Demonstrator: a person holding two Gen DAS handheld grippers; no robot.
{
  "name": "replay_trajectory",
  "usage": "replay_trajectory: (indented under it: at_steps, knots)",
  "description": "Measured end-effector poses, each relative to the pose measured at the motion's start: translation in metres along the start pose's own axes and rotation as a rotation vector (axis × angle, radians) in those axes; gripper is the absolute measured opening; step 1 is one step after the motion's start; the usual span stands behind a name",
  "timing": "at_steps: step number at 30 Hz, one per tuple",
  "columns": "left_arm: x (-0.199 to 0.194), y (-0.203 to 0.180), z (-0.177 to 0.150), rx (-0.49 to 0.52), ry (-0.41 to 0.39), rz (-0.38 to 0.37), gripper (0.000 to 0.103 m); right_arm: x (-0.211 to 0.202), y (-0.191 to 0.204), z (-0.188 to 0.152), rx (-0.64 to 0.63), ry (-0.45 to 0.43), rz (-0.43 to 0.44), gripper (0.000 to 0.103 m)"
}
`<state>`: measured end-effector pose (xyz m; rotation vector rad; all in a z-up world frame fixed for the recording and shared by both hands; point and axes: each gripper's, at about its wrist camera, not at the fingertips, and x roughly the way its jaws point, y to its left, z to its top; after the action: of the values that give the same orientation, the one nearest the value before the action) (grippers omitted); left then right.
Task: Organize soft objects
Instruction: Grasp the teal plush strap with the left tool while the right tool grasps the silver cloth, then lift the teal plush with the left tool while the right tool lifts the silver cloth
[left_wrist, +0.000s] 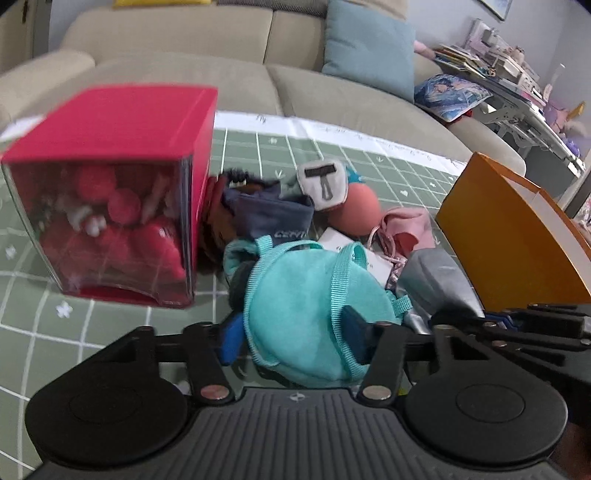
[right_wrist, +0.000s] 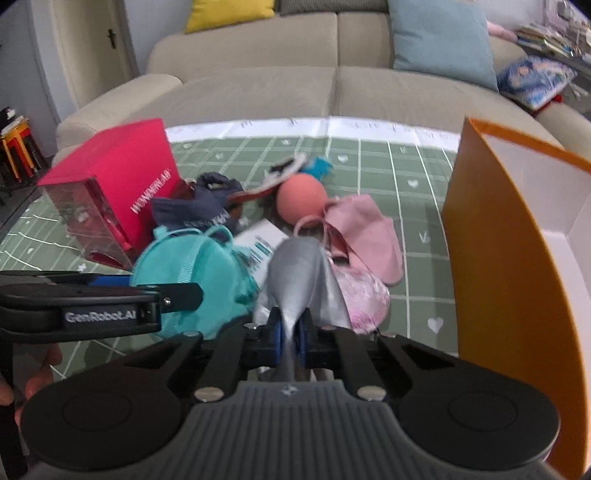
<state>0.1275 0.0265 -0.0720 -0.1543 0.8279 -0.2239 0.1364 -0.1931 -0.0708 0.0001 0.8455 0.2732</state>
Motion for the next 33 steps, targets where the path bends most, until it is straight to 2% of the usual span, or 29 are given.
replay_trajectory:
  at_steps: [5,11,12,14,18,21,26,29,33]
  knots:
    - [-0.021,-0.003,0.001,0.009,-0.047,0.006,0.039,0.002,0.001,-0.001,-0.003,0.016,-0.013,0.007]
    - [-0.041,-0.014,0.009,0.057,-0.108,0.029,0.029,-0.009,-0.006,0.003,0.038,-0.03,-0.006,0.001]
    - [-0.046,-0.016,0.011,0.068,-0.122,0.032,0.019,-0.012,-0.007,0.004,0.043,-0.039,-0.002,0.001]
    - [-0.053,-0.021,0.014,0.101,-0.14,0.046,0.013,-0.021,-0.009,0.007,0.059,-0.065,0.009,0.0]
    - [-0.057,-0.026,0.014,0.13,-0.137,0.055,0.01,-0.038,-0.01,0.01,0.07,-0.111,0.033,0.0]
    - [-0.056,-0.02,0.012,0.092,-0.124,0.041,0.009,-0.043,-0.007,0.011,0.065,-0.114,0.04,0.0]
    - [-0.072,-0.019,0.016,0.068,-0.182,0.004,0.009,-0.048,0.0,0.01,0.075,-0.111,0.107,0.0]
    - [-0.061,-0.026,0.015,0.111,-0.14,0.009,0.009,-0.037,0.011,0.014,0.069,-0.086,0.152,0.0]
    - [-0.049,-0.017,0.007,0.065,-0.118,0.028,0.01,-0.012,0.025,0.008,0.05,-0.009,0.15,0.0]
